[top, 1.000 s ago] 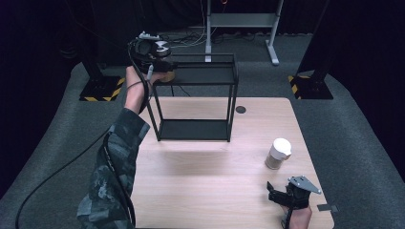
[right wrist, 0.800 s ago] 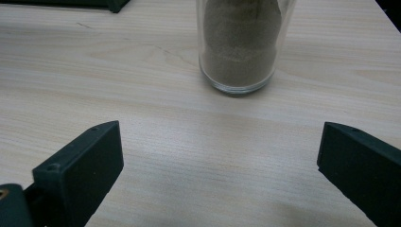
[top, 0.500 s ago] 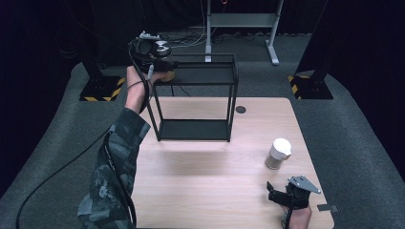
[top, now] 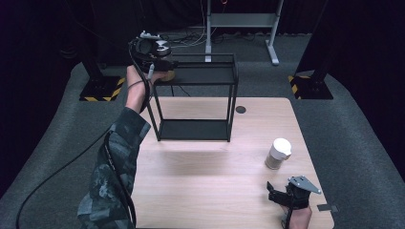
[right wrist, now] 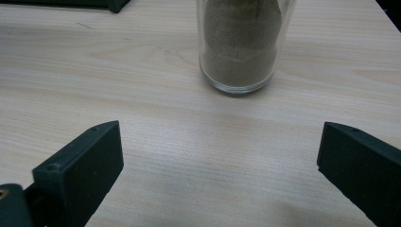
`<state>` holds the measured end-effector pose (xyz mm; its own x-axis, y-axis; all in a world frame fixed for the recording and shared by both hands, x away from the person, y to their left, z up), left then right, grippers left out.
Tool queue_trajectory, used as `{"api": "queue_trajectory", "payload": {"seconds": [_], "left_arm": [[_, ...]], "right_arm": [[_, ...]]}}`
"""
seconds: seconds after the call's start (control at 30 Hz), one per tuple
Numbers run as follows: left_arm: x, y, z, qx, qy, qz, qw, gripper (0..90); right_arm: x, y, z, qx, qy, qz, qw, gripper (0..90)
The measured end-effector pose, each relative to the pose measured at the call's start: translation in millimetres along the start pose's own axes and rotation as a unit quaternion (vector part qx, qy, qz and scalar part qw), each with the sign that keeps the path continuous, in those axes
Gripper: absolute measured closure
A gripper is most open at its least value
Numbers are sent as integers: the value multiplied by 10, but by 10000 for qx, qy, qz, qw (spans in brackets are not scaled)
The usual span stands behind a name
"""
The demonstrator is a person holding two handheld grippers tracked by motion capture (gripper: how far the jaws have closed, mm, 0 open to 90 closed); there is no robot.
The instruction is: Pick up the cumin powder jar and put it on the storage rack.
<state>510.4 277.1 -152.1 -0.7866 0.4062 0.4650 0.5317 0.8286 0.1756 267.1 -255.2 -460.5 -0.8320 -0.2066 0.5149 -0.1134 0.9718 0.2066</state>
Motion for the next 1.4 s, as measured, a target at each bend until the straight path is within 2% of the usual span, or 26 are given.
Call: {"api": "queue_trajectory", "payload": {"seconds": [0.27, 0.3, 0.33, 0.37, 0.43, 0.5, 0.53, 0.57, 0.63, 0.73, 0.83, 1.0, 1.17, 1.2, 1.23, 1.27, 1.3, 1.4], "left_arm": [[7, -1, -2, -1, 8, 1, 10000, 306], [12, -5, 2, -19, -2, 1, 10000, 281], [18, -7, 1, -29, -7, 10, 10000, 211], [25, 1, -16, -26, 46, 63, 10000, 141], [57, -43, -71, -80, 203, -28, 9998, 57], [84, -86, -131, -156, 406, -149, 9989, 35], [84, -86, -131, -156, 406, -149, 9989, 21], [120, -114, -178, -288, 581, -188, 9977, 1], [146, -122, -185, -324, 624, -183, 9974, 1], [264, -203, -179, -547, 755, -262, 9953, 0], [340, -233, -152, -647, 792, -245, 9945, 0], [528, -335, 50, -799, 736, -229, 9938, 0], [619, -475, 418, -910, 730, -143, 9931, 0], [619, -501, 496, -942, 768, -119, 9925, 0], [601, -553, 655, -991, 883, -62, 9911, 0], [601, -553, 655, -991, 883, -62, 9911, 0], [586, -577, 721, -1066, 986, -25, 9894, 0], [567, -632, 991, -1088, 1073, 48, 9882, 0]], "right_arm": [[0, 2, 2, 15, -6, 4, 10000, 0], [0, 2, 1, 24, -3, -1, 10000, 0], [0, 2, 1, 26, -1, -2, 10000, 0], [0, 1, 2, 29, -4, -4, 10000, 0], [0, 3, 2, 26, -5, 1, 10000, 0], [-1, 6, 1, 30, -2, 9, 10000, 0], [-1, 6, 1, 30, -2, 9, 10000, 0], [0, 7, 3, 30, -8, 13, 10000, 0], [1, 7, 3, 27, -7, 15, 10000, 0], [-2, 12, 2, 41, -3, 18, 10000, 0], [-2, 11, 2, 40, -4, 18, 10000, 0], [-3, 16, -1, 36, 6, 27, 10000, 0], [-1, 14, 1, 35, 1, 27, 10000, 0], [-1, 14, 1, 35, 1, 27, 10000, 0], [-2, 15, -1, 36, 9, 27, 10000, 0], [-2, 15, -1, 36, 9, 27, 10000, 0], [-4, 19, -3, 43, 17, 34, 10000, 0], [-4, 22, -3, 39, 16, 43, 10000, 0]]}}
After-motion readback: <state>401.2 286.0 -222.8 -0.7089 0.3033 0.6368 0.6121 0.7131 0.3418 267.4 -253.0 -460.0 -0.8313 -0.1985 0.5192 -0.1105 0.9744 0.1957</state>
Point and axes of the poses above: each handheld gripper's, and its own axes: x roughly backward along the jaws, z roughly out of its underside, y roughly to its left, the point moved 2 cm from there along -x, roughly forward along the jaws, and after that the axes turned 11 degrees about -x, right-handed, at the moved point
